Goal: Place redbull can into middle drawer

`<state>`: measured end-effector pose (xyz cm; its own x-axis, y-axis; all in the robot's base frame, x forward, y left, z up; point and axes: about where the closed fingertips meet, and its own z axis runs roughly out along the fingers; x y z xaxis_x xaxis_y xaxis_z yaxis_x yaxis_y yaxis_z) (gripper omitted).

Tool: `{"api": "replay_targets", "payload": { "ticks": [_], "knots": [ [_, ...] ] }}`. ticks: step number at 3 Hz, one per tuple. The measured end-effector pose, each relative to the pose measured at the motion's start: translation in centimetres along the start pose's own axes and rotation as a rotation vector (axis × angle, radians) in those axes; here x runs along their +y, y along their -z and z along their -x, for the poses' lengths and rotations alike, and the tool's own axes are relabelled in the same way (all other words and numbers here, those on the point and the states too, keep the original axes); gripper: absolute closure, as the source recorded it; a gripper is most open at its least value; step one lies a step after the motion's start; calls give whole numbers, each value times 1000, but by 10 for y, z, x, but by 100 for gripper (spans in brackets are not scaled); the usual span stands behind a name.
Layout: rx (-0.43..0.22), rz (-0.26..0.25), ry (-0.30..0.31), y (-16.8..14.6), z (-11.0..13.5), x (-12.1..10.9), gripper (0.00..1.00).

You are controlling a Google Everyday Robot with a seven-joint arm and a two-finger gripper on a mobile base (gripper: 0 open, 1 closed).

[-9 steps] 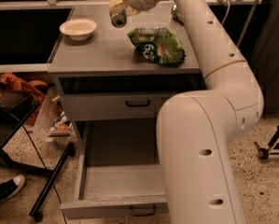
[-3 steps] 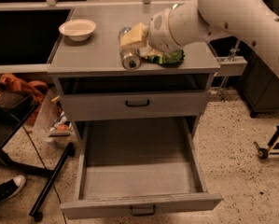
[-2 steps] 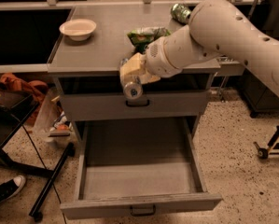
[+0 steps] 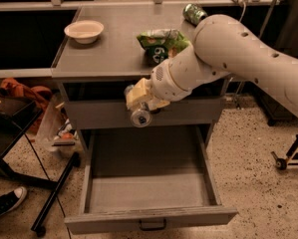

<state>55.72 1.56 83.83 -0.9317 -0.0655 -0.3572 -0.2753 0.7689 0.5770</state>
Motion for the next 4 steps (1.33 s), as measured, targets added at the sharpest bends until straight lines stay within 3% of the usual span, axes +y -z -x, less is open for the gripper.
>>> {"api": "replay_targets", "payload": {
  "ticks": [1, 3, 4],
  "knots": [
    [21, 42, -17, -28, -17, -27, 100],
    [51, 215, -220, -177, -82, -120, 100],
    [51, 215, -220, -178, -82, -120, 100]
  ]
}}
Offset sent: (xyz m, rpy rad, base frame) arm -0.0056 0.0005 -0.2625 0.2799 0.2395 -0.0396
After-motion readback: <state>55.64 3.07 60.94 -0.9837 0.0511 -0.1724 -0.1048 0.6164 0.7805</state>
